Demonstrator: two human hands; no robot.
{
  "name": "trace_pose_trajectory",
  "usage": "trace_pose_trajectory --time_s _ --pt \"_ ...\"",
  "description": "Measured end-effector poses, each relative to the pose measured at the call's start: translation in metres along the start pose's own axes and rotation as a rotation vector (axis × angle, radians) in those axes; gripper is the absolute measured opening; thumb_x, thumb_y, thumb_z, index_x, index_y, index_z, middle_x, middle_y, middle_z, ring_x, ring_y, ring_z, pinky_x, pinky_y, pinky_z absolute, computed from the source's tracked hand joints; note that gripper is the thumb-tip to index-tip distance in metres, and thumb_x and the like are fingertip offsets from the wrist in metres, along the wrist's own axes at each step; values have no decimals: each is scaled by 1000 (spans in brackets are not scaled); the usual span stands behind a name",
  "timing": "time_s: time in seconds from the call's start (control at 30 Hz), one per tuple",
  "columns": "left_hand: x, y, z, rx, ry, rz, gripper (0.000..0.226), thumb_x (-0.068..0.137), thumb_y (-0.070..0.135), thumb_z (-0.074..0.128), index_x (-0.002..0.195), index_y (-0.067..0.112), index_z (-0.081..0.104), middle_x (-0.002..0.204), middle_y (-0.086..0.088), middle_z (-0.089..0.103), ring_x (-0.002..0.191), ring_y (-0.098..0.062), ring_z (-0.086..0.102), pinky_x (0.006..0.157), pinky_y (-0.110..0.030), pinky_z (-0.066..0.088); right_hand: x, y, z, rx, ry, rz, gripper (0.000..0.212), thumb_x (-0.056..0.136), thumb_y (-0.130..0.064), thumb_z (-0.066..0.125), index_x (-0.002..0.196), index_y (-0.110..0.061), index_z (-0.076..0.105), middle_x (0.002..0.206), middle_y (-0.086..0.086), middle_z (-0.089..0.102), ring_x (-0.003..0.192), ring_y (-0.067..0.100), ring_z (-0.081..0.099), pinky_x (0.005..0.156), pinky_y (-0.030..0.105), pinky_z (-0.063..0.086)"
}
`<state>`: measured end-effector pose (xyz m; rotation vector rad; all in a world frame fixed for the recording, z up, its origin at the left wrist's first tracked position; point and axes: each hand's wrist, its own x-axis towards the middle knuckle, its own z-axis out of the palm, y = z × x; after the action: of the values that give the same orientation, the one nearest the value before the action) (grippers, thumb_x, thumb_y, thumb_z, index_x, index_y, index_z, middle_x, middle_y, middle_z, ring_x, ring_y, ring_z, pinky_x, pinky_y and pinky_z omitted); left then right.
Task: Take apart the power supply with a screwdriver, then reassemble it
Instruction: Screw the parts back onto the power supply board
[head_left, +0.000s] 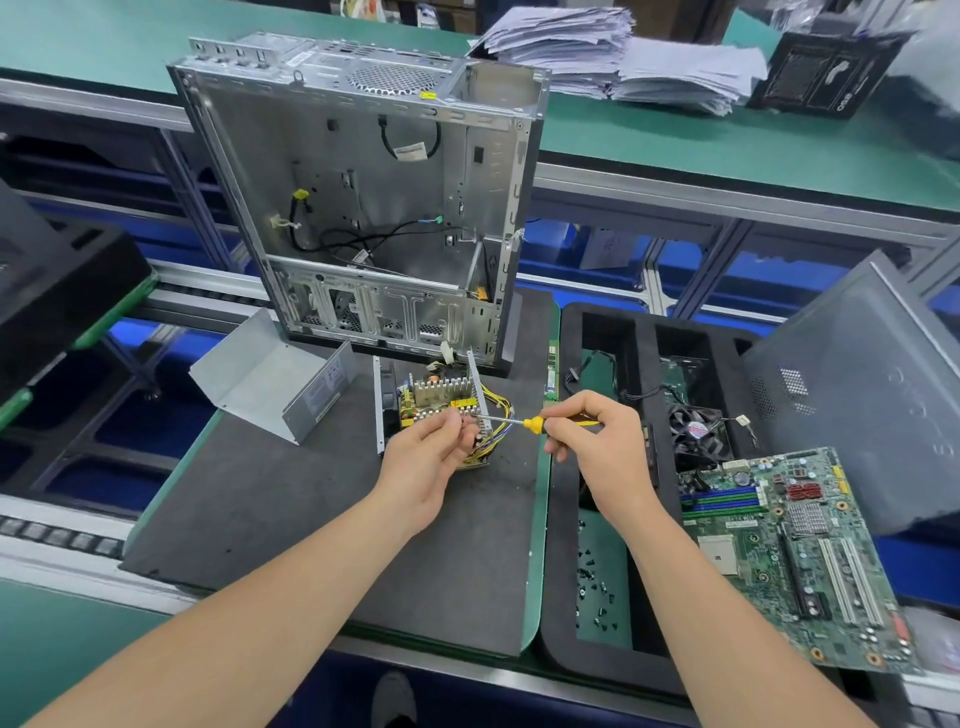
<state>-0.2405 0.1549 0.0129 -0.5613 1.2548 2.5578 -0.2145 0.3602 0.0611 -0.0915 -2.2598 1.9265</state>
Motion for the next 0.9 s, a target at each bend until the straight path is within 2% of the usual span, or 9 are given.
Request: trace_pose_trajectory --time_s 0.1,0.23,0.37,0.53,0.67,0.8,0.9 --pt "0 1 -2 -43 -12 -25 17 99 -2 63 115 -3 68 95 -10 76 85 -15 74 77 -22 60 2 1 1 -12 -12 1 19 85 1 69 81 -16 79 71 12 72 66 40 68 59 39 55" --pt "1 0 -3 -60 -41 -30 17 98 -3 63 114 -2 68 90 -7 76 84 -14 74 76 -21 60 4 0 2 -27 -28 7 18 85 4 69 82 -11 78 72 13 72 61 27 68 58 35 55" --pt "3 -1 -5 28 -66 -5 15 97 -3 64 111 -1 70 89 -9 76 84 -15 73 76 -21 60 5 1 2 -60 -39 8 20 86 8 69 82 -9 78 71 12 72 60 25 69 58 34 56" --pt "6 0 -12 164 -97 68 15 97 -2 66 111 0 72 91 -13 76 83 -19 73 78 -23 59 8 -1 -2 -157 -75 -1 19 82 3 72 80 -15 79 72 6 73 64 23 71 65 39 59" --pt "7 1 -13 171 -108 46 15 97 -2 65 110 0 72 90 -13 76 83 -18 73 77 -24 60 13 -4 -6 -209 -131 -23 17 82 -5 76 82 -21 80 78 1 75 70 24 71 70 44 62" --pt "9 0 -12 137 -110 23 14 98 -2 63 109 -1 72 88 -11 76 83 -17 74 76 -24 60 15 -8 -6 -244 -153 -39 11 76 -19 77 79 -29 81 81 -4 75 71 13 65 66 35 55" --pt "10 0 -11 139 -114 24 13 98 -2 63 108 -2 72 87 -11 75 81 -18 73 77 -24 60 15 -9 -6 -240 -154 -49 15 75 -17 77 77 -31 80 82 -2 75 72 18 65 66 35 54"
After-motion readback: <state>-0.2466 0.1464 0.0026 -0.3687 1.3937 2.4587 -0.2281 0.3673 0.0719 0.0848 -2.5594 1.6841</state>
